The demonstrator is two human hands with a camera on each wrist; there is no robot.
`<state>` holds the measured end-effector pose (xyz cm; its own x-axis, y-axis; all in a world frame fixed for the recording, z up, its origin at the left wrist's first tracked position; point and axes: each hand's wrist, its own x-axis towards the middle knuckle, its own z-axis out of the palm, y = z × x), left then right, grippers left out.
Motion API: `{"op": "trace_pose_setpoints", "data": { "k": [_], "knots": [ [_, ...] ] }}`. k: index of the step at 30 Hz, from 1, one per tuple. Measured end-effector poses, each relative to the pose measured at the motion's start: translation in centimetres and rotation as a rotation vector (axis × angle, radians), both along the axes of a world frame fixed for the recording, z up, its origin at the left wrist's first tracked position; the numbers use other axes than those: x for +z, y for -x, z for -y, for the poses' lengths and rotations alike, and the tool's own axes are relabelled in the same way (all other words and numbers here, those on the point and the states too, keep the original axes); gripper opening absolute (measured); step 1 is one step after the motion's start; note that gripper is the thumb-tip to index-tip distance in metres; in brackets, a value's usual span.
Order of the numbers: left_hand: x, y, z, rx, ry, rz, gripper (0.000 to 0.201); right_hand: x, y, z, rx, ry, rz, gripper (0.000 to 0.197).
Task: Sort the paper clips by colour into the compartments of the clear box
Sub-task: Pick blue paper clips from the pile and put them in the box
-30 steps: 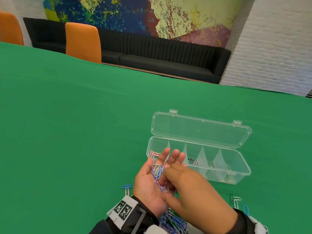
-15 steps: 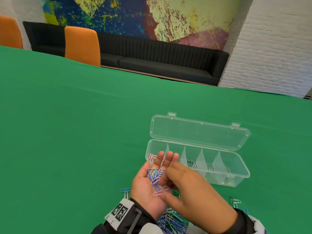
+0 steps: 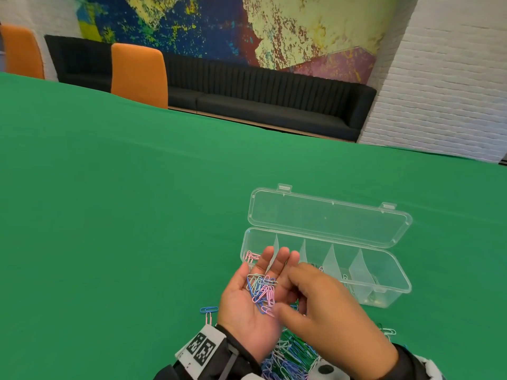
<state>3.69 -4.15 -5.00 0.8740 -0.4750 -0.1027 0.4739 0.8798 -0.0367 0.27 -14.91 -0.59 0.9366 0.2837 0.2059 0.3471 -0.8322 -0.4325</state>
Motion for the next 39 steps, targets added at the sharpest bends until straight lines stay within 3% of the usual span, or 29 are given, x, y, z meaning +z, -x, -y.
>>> {"op": "trace_pose_setpoints", "data": {
  "k": [5, 8, 13, 17, 21, 24, 37, 39],
  "knots": [
    [-0.5, -0.3, 0.0, -0.013, -0.034, -0.038, 0.055, -0.4, 0.2, -0.8, 0.005, 0.125, -0.054, 0.023],
    [-0.6, -0.2, 0.1, -0.008, -0.052, -0.049, 0.052, 0.0, 0.3, -1.0, -0.004, 0.184, -0.057, 0.026],
    [-0.1, 0.0, 0.1, -0.007, -0.037, -0.023, 0.042, 0.5, 0.3, -0.6, 0.03, 0.172, -0.057, 0.027],
    [0.2, 0.0, 0.1, -0.026, -0.024, -0.013, 0.045, 1.5, 0.4, 0.6, 0.104, 0.121, -0.131, 0.029],
    [0.2, 0.4, 0.3, -0.073, -0.025, -0.017, 0.044, 1.6, 0.1, 1.1, 0.057, 0.067, -0.052, 0.014],
    [0.0, 0.6, 0.4, -0.134, -0.031, 0.011, 0.047, 0.9, -0.2, 1.0, 0.069, 0.147, -0.018, 0.01],
    [-0.1, 0.5, 0.0, -0.179, -0.02, 0.009, 0.06, 0.9, -0.1, 0.7, 0.095, 0.123, 0.004, 0.01],
    [-0.2, 0.5, -0.1, -0.184, -0.016, 0.025, 0.06, 0.6, -0.3, 0.8, 0.101, 0.136, 0.001, 0.019]
  ]
}}
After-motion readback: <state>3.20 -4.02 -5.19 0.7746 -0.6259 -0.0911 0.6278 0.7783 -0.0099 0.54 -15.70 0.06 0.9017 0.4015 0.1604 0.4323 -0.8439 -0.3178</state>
